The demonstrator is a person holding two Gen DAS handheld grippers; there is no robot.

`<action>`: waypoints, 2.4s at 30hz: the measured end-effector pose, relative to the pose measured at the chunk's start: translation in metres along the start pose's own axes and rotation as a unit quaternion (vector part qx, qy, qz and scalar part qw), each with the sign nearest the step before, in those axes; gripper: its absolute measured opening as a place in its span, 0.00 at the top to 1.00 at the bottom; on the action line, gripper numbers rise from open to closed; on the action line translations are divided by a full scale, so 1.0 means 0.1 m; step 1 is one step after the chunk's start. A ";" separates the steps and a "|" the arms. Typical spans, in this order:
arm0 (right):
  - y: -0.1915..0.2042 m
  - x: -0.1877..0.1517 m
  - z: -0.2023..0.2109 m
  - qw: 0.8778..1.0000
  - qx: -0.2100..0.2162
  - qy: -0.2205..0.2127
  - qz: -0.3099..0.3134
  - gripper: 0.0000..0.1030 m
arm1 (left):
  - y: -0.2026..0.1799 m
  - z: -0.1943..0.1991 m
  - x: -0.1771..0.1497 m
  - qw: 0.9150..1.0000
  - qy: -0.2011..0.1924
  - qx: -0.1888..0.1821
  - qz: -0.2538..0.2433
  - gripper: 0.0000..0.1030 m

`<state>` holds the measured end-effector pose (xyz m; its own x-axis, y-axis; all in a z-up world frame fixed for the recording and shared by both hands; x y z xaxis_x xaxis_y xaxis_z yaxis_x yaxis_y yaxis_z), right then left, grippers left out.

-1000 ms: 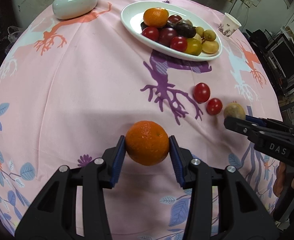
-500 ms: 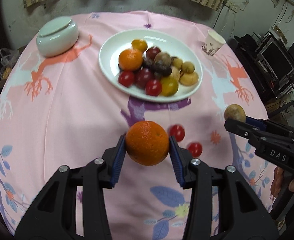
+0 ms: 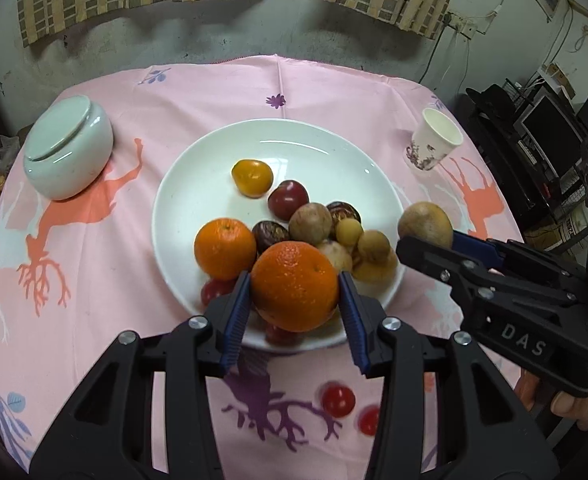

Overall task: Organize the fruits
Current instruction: 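Carry both fruits to the white plate and open both tools to release, then move both open tools toward the two red tomatoes, then grasp a red tomato with right tool while left tool grasps the other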

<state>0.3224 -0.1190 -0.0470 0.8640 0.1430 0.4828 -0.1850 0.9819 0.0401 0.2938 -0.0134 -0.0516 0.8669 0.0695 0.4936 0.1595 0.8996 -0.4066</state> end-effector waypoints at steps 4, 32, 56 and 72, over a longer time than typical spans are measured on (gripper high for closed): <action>0.01 0.12 -0.25 1.000 -0.001 0.013 0.001 0.63 | 0.06 -0.17 0.08 1.000 0.007 0.003 0.008 0.57; -0.40 -0.72 0.05 0.998 -0.011 0.047 -0.048 0.32 | 0.30 0.34 -0.51 0.998 -0.009 0.039 0.057 0.27; 0.32 -1.83 0.02 0.988 -0.070 0.077 0.112 0.45 | 0.50 0.67 -1.91 0.988 0.057 0.071 0.121 0.17; 0.17 -1.79 -0.06 0.992 -0.047 0.096 0.061 0.72 | 0.39 0.66 -1.85 0.990 0.061 0.073 0.108 0.17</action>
<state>0.1676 -0.1269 -0.1373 0.9127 0.2733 0.3039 -0.2567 0.9619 -0.0939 0.1081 0.0376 -0.1079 0.9253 0.2217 0.3076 -0.0976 0.9232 -0.3718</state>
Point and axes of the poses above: each gripper's, at about its wrist camera, not at the fingertips, and z roughly against the way its jaws point, y to its left, x to its top, the point moved 8 cm from there along -z, roughly the way its jaws point, and after that the axes turned 15 degrees about -x, right-handed, at the moved point
